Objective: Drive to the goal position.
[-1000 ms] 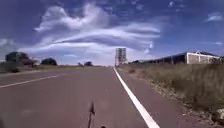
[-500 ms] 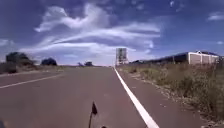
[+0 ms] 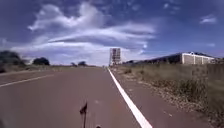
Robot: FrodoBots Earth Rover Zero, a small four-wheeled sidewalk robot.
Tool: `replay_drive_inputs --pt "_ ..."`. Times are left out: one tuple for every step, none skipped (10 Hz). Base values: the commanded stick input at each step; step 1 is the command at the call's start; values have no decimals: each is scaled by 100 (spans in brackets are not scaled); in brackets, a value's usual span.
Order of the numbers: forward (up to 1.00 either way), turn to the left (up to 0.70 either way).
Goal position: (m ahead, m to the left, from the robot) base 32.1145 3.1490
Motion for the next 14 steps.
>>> replay_drive_inputs --pt "70 0" --pt "70 0" --pt "70 0" --pt "70 0" --pt "70 23" --pt "70 32" --pt "70 35" --pt "70 35" --pt "70 0" --pt "70 0" --pt "70 0" --pt "70 0" --pt "70 0" --pt "70 0"
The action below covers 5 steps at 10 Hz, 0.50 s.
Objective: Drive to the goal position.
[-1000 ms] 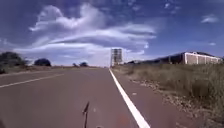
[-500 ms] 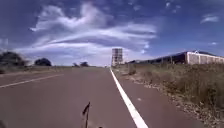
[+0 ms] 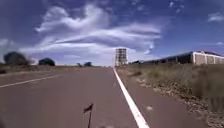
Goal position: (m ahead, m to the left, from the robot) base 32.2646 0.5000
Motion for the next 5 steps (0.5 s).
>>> replay_drive_inputs --pt "70 0" --pt "70 0" --pt "70 0" --pt "70 0" --pt "70 0"
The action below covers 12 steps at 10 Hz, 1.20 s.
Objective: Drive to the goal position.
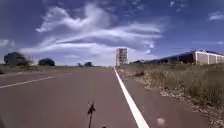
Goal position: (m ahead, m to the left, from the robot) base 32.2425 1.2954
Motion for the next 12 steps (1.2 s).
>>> replay_drive_inputs --pt "70 0" --pt "70 0" --pt "70 0" --pt "70 0" --pt "70 0" --pt "70 0" --pt "70 0" --pt "70 0" --pt "70 0" --pt "70 0" --pt "70 0" --pt "70 0"
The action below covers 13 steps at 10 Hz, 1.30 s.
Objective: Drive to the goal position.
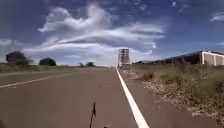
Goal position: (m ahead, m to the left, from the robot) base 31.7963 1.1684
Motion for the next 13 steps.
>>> replay_drive_inputs --pt "70 0" --pt "70 0" --pt "70 0" --pt "70 0" --pt "70 0" --pt "70 0" --pt "70 0" --pt "70 0" --pt "70 0" --pt "70 0" --pt "70 0" --pt "70 0" --pt "70 0"
